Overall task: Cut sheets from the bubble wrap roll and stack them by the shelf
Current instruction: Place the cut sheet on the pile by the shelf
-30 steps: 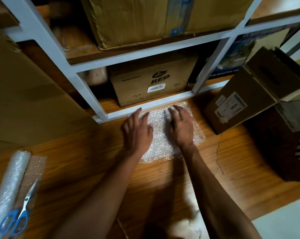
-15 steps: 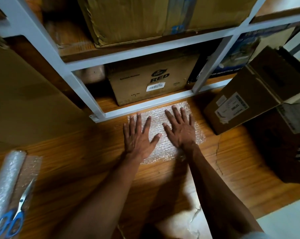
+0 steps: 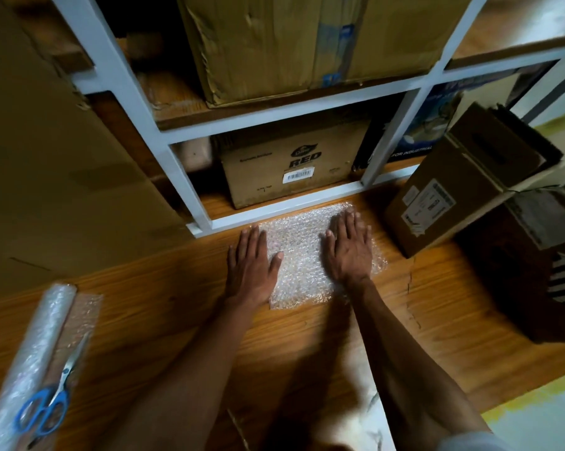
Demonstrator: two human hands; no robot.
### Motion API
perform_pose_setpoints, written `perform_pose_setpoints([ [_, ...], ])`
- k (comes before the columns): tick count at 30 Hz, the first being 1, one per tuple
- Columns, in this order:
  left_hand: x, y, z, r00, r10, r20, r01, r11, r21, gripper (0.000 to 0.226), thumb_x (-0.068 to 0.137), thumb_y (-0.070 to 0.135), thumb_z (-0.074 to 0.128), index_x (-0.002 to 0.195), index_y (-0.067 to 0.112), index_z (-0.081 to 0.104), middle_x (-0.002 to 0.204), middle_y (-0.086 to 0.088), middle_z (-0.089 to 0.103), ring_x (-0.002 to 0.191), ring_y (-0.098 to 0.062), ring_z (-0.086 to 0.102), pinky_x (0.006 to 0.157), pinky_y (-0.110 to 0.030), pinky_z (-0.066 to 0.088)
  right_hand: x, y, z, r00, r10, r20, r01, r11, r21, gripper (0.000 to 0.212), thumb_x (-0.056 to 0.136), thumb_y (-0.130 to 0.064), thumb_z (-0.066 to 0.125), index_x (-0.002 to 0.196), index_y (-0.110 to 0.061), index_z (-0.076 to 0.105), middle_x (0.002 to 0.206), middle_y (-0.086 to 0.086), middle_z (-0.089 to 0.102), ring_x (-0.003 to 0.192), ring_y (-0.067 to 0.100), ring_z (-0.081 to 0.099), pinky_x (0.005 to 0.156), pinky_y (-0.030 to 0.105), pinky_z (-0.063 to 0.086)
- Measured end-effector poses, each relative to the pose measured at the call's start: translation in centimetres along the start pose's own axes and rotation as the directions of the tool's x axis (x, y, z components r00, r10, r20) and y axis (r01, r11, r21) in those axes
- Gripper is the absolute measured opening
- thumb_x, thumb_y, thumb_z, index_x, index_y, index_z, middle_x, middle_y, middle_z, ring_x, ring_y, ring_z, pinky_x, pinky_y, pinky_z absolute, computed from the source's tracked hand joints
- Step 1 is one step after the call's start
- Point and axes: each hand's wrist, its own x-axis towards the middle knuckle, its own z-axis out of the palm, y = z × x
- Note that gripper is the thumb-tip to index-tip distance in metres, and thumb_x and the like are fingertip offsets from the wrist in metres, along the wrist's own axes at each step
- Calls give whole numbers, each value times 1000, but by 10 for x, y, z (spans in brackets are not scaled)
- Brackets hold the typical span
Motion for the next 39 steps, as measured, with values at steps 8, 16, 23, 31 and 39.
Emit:
perform_pose_setpoints([
  [8,-50,-13,-16,993,47,-105,-52,998,-42,52,105,54,34,148,27,45,157,1,39,143,-24,32,118,-47,31,-64,-56,3,984,-166,-59,172,976,132,58,111,-41,26,159,-11,39,168,13,33,158,29,24,131,47,15],
  [16,-113,-78,-28,984,12,-175,-35,991,-130,36,104,43,47,134,27,57,136,4,54,126,-19,46,107,-41,42,-139,-128,22,897,-395,-200,433,877,209,37,96,-16,64,131,-4,60,131,18,61,119,35,57,106,45,48],
  [23,-182,-175,-44,974,-8,-227,-26,989,-147,24,95,23,62,118,22,66,121,2,59,117,-23,53,103,-39,47,-209,-221,55,905,-425,-24,422,888,186,22,93,-24,59,113,-16,61,109,10,62,91,37,62,73,45,52],
  [31,-263,-300,-73,924,-141,-356,99,986,-135,25,77,7,69,98,21,71,104,-3,66,100,-31,62,85,-43,55,-283,-345,84,915,-347,206,293,922,253,33,105,-46,47,121,-19,56,125,10,59,109,39,64,82,45,51],
  [39,-308,-359,-79,925,-255,-281,257,966,-33,35,80,27,81,109,16,66,106,-7,64,100,-29,63,78,-40,54,-321,-429,110,920,-264,289,186,945,269,41,98,-56,52,115,-19,60,115,17,71,108,38,69,85,42,55],
])
